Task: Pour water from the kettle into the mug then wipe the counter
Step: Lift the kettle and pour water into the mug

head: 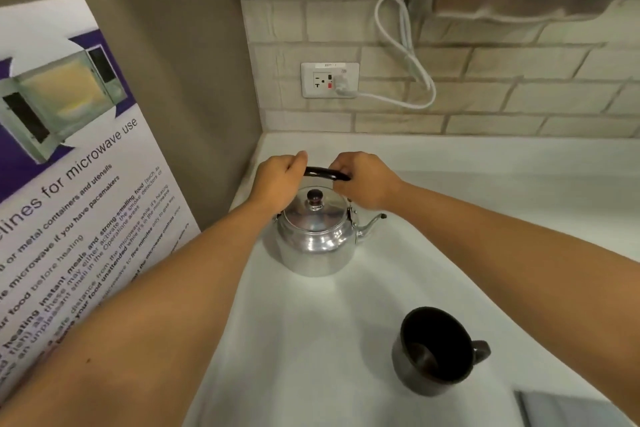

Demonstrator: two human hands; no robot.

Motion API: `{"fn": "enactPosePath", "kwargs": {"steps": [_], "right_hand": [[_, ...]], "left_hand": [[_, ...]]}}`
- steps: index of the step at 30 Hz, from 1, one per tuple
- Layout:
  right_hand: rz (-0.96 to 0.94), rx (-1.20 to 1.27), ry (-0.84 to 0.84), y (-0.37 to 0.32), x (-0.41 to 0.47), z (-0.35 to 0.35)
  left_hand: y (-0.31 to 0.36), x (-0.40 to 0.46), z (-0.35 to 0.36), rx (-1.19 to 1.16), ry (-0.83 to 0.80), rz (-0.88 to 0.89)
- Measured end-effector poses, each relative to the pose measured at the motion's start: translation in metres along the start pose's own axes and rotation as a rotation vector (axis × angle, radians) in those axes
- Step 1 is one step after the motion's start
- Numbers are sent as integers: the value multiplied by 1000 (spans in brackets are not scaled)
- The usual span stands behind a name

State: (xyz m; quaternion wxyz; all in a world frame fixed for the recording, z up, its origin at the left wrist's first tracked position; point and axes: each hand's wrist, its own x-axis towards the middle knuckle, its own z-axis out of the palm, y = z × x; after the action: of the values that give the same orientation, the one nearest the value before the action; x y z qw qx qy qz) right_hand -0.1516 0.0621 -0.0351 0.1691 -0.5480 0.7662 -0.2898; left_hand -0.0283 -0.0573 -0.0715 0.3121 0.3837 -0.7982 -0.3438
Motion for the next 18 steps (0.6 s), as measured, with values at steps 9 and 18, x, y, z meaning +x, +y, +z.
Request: {"fn": "enactPosePath", "kwargs": {"steps": [9, 18], "right_hand": [[-41, 166, 149, 29, -85, -21], [278, 406, 320, 99, -209, 7]], "left_hand": [[23, -22, -8, -143, 171, 14], [78, -72, -44, -261, 292, 64]]}}
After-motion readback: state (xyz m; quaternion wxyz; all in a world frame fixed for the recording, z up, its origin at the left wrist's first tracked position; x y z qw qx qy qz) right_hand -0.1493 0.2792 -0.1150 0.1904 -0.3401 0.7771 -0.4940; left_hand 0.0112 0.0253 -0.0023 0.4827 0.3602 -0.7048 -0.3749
